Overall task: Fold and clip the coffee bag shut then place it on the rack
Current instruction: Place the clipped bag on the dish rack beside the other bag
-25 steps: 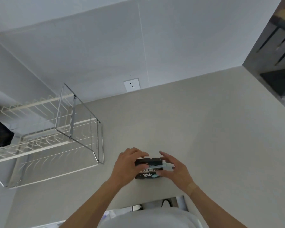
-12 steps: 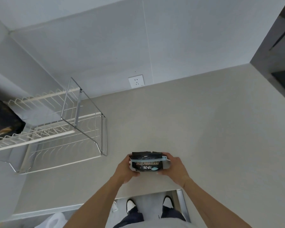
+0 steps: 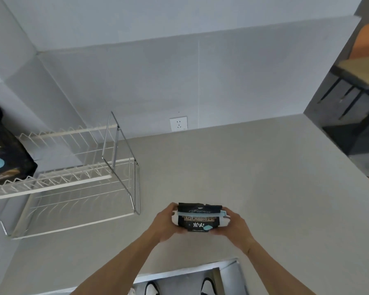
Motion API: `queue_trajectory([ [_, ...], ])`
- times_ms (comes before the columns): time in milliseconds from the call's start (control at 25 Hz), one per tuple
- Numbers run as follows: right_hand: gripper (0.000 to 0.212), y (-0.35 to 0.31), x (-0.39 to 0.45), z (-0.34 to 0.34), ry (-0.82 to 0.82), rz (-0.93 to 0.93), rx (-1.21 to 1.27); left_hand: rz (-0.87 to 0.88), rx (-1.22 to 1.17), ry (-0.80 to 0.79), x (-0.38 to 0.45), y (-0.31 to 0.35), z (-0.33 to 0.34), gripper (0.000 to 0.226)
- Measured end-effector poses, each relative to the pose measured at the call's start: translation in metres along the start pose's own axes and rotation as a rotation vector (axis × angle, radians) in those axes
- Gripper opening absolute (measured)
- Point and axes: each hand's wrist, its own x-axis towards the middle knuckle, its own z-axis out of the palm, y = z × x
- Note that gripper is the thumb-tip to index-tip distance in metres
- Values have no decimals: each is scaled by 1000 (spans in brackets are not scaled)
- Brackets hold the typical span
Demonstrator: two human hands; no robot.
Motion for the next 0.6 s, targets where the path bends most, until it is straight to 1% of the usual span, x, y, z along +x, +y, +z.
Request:
queue_trajectory([
  [200, 64, -55, -11, -12, 44, -45, 59, 173, -6, -24, -14, 30, -53, 68],
  [360, 66, -124, -21, -32, 66, -112, 93, 337, -85, -40, -32, 67, -108, 60],
  [480, 68, -184, -28, -46, 85, -188, 99, 462, -174, 25, -53, 96, -150, 56],
  [600, 65, -247, -35, -46, 88, -317, 96, 589, -250, 108, -71, 121, -194, 55],
])
